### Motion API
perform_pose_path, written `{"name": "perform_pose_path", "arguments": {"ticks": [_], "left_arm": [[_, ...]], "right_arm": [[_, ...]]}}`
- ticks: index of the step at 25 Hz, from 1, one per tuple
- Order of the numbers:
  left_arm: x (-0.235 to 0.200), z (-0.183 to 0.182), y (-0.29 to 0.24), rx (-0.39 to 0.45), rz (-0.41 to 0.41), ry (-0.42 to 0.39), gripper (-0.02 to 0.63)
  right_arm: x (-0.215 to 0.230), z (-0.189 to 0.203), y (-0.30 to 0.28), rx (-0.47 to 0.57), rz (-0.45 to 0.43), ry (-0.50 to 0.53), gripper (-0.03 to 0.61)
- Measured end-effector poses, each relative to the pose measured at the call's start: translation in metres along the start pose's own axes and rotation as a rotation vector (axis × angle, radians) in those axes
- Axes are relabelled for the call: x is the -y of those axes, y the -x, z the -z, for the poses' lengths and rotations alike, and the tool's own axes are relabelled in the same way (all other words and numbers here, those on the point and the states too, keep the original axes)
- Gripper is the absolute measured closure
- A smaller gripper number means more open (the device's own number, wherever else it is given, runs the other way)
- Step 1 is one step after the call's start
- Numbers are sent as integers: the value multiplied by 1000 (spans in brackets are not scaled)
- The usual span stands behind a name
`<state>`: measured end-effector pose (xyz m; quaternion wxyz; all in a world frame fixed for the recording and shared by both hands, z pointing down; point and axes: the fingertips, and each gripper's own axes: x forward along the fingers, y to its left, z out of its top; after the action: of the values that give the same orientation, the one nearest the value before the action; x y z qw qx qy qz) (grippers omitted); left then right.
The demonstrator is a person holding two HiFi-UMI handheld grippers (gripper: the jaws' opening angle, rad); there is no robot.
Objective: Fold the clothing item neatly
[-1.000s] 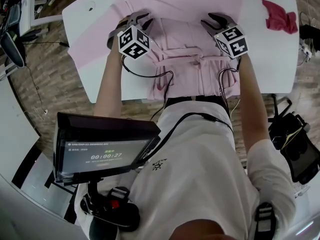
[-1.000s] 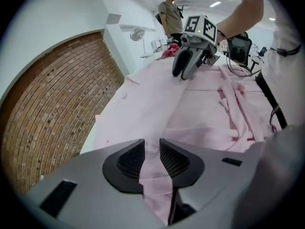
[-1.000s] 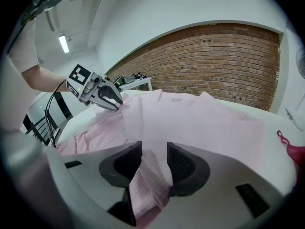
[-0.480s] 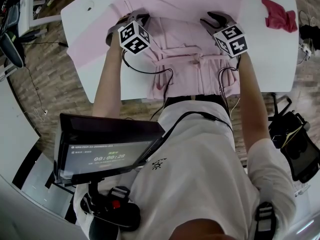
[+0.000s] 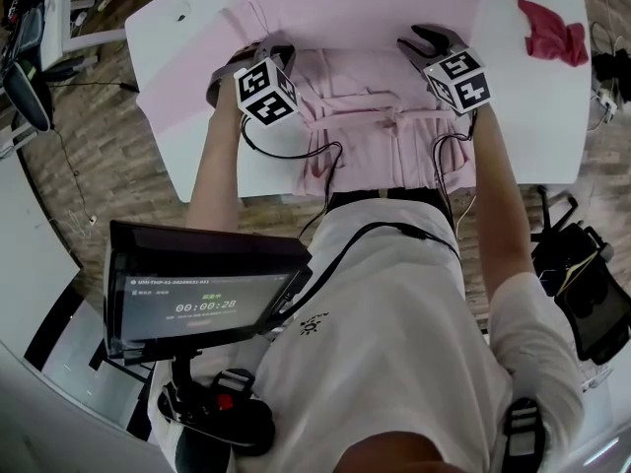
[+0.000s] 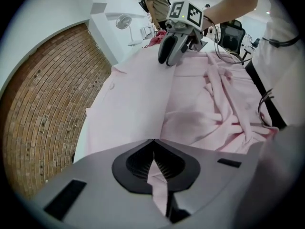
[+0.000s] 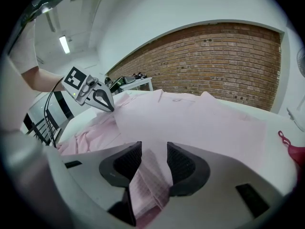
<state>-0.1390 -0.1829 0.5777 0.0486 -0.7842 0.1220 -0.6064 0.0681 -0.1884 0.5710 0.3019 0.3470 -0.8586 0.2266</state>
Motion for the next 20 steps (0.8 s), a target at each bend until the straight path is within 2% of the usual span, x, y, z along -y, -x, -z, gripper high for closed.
{"name": "perform_pose_path", "arguments": {"ticks": [2,4,8,11,12,14,16,20], "left_arm": [[2,3,-5,6,-4,24,609],[0,2,-5,39,-10,85,607],[-12,-4,4,144,-38,282,594],[-30,-16,20,276,-81,468,594],[-37,-23,27,330,-89,535,594],[-49,-37,34,424,-78,651,595],[-55,-46,28,457,-66,704,600],[-60,-54,0,424,-70,730,601]], "right_arm": [[-1,-3,0,7,-11,-4,408],[-1,-10,5,34,-18,-21,408],[10,-20,24,91,1,-47,408],[37,-21,42,129,67,-67,408],[51,-22,49,145,105,-83,429],[81,-23,64,169,190,-117,575],[107,-23,70,170,238,-141,575],[134,-22,58,126,257,-121,575]]}}
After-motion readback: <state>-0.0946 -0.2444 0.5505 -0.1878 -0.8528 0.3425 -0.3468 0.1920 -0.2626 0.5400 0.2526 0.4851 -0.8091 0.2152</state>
